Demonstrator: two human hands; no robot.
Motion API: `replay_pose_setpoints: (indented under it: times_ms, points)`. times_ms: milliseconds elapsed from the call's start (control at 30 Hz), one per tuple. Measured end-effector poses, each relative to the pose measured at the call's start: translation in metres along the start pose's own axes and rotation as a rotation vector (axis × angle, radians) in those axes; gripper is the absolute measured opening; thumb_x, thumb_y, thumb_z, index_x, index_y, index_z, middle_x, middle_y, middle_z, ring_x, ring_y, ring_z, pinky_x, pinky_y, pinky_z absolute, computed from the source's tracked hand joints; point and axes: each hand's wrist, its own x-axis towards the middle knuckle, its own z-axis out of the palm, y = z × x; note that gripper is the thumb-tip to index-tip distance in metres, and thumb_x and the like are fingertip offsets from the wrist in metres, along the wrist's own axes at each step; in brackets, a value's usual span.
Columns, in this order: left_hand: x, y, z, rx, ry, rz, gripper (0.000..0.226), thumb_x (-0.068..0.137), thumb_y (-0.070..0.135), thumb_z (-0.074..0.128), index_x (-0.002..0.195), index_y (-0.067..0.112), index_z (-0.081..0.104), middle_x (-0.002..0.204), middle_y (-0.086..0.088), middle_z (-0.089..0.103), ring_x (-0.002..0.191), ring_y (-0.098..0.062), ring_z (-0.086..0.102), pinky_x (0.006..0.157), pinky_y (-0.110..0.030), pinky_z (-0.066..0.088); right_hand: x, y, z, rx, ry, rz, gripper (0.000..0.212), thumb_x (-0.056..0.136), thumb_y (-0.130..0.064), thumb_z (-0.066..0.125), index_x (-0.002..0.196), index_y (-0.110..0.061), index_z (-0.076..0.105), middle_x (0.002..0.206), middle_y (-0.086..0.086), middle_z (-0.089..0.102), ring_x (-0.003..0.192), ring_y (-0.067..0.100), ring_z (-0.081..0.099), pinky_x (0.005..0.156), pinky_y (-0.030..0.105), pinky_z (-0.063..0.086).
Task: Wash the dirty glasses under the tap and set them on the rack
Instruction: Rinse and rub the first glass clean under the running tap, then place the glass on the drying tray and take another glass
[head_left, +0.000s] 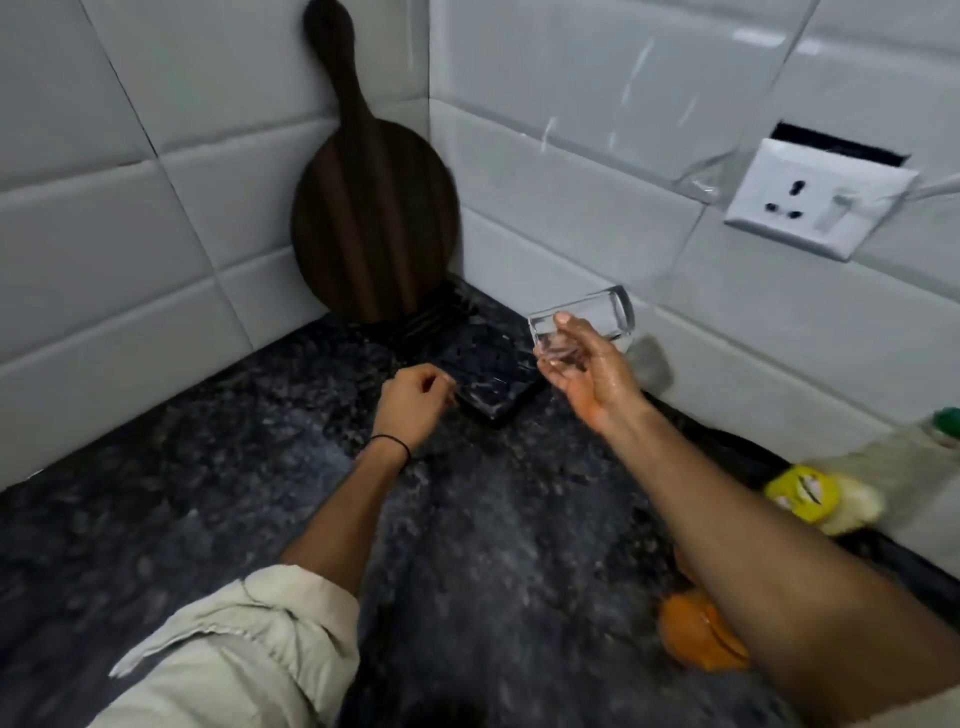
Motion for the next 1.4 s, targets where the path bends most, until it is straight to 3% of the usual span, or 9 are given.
replay_pose_setpoints:
  times_ms: [67, 133, 233, 333, 600, 700, 1000, 1233, 1400]
  points:
    - [0.026, -0.01, -0.002, 0.114, -0.036, 0.02, 0.018, 0.098, 0.021, 0.052, 0.102, 0.018, 0.07, 0.077, 0.008, 0.068, 0.066, -0.008, 0.06, 0.06, -0.023, 0.043, 0.034, 0.005, 0.02, -0.072, 0.026, -0.017, 0.012, 0.084, -0.019, 0.076, 0.087, -0.02, 0.064, 0.078, -0.001, 0.067, 0.079, 0.017, 0.065, 0.082, 0.033, 0.055]
    - [0.045, -0.021, 0.001, 0.226, -0.109, 0.056, 0.028, 0.098, 0.02, 0.05, 0.122, 0.017, 0.064, 0.1, -0.002, 0.071, 0.084, -0.015, 0.065, 0.074, -0.025, 0.047, 0.055, 0.01, 0.036, -0.182, 0.056, -0.054, 0.021, 0.081, -0.016, 0.08, 0.086, -0.021, 0.06, 0.082, -0.002, 0.07, 0.082, 0.016, 0.067, 0.092, 0.035, 0.055]
    - [0.071, -0.037, 0.009, 0.428, -0.247, 0.17, 0.044, 0.1, 0.023, 0.046, 0.143, 0.011, 0.045, 0.147, -0.011, 0.047, 0.136, -0.028, 0.043, 0.11, -0.036, 0.036, 0.088, 0.022, 0.052, -0.335, 0.15, -0.163, 0.035, 0.073, -0.002, 0.083, 0.072, -0.022, 0.054, 0.059, -0.012, 0.062, 0.06, 0.008, 0.061, 0.066, 0.025, 0.053]
    - [0.079, -0.05, 0.017, 0.617, -0.348, 0.191, 0.056, 0.104, 0.035, 0.037, 0.152, 0.009, 0.026, 0.162, -0.01, 0.02, 0.15, -0.026, 0.015, 0.12, -0.039, 0.022, 0.115, 0.035, 0.058, -0.58, 0.211, -0.262, 0.038, 0.059, -0.012, 0.093, 0.07, -0.02, 0.057, 0.062, -0.009, 0.062, 0.058, 0.011, 0.058, 0.06, 0.027, 0.048]
    - [0.081, -0.061, 0.033, 0.705, -0.337, 0.155, 0.061, 0.105, 0.042, 0.029, 0.154, 0.008, 0.021, 0.164, -0.012, 0.01, 0.151, -0.027, 0.009, 0.119, -0.042, 0.023, 0.142, 0.055, 0.052, -0.912, 0.223, -0.319, 0.063, 0.053, -0.02, 0.097, 0.108, -0.014, 0.066, 0.104, -0.002, 0.073, 0.092, 0.012, 0.068, 0.081, 0.021, 0.052]
    - [0.082, -0.057, 0.032, 0.711, -0.338, 0.153, 0.06, 0.105, 0.042, 0.028, 0.154, 0.008, 0.022, 0.164, -0.012, 0.011, 0.151, -0.027, 0.01, 0.119, -0.04, 0.022, 0.147, 0.064, 0.045, -0.948, 0.243, -0.289, 0.079, 0.048, -0.03, 0.097, 0.118, -0.016, 0.064, 0.113, -0.001, 0.073, 0.103, 0.015, 0.068, 0.097, 0.034, 0.054]
    - [0.083, -0.057, 0.031, 0.713, -0.386, 0.129, 0.06, 0.105, 0.04, 0.03, 0.155, 0.009, 0.018, 0.164, -0.011, 0.007, 0.151, -0.027, 0.007, 0.12, -0.039, 0.019, 0.14, 0.06, 0.04, -1.095, 0.144, -0.232, 0.074, 0.069, -0.024, 0.09, 0.13, -0.008, 0.052, 0.127, 0.005, 0.064, 0.116, 0.021, 0.06, 0.099, 0.029, 0.045]
    - [0.071, -0.039, 0.036, 0.733, -0.372, 0.032, 0.062, 0.102, 0.046, 0.034, 0.15, 0.007, 0.03, 0.163, -0.015, 0.012, 0.15, -0.03, 0.013, 0.118, -0.045, 0.023, 0.073, 0.03, -0.005, -1.009, 0.111, -0.248, 0.051, 0.08, -0.014, 0.082, 0.124, -0.009, 0.057, 0.112, 0.003, 0.06, 0.099, 0.017, 0.057, 0.086, 0.026, 0.046]
    - [0.009, 0.002, 0.052, 0.515, -0.157, 0.124, 0.042, 0.1, 0.035, 0.047, 0.131, 0.007, 0.054, 0.135, -0.013, 0.054, 0.128, -0.031, 0.047, 0.103, -0.042, 0.042, -0.016, 0.01, -0.044, -0.904, 0.046, -0.269, 0.025, 0.083, -0.008, 0.078, 0.105, -0.011, 0.066, 0.098, 0.012, 0.071, 0.082, 0.016, 0.063, 0.081, 0.029, 0.052]
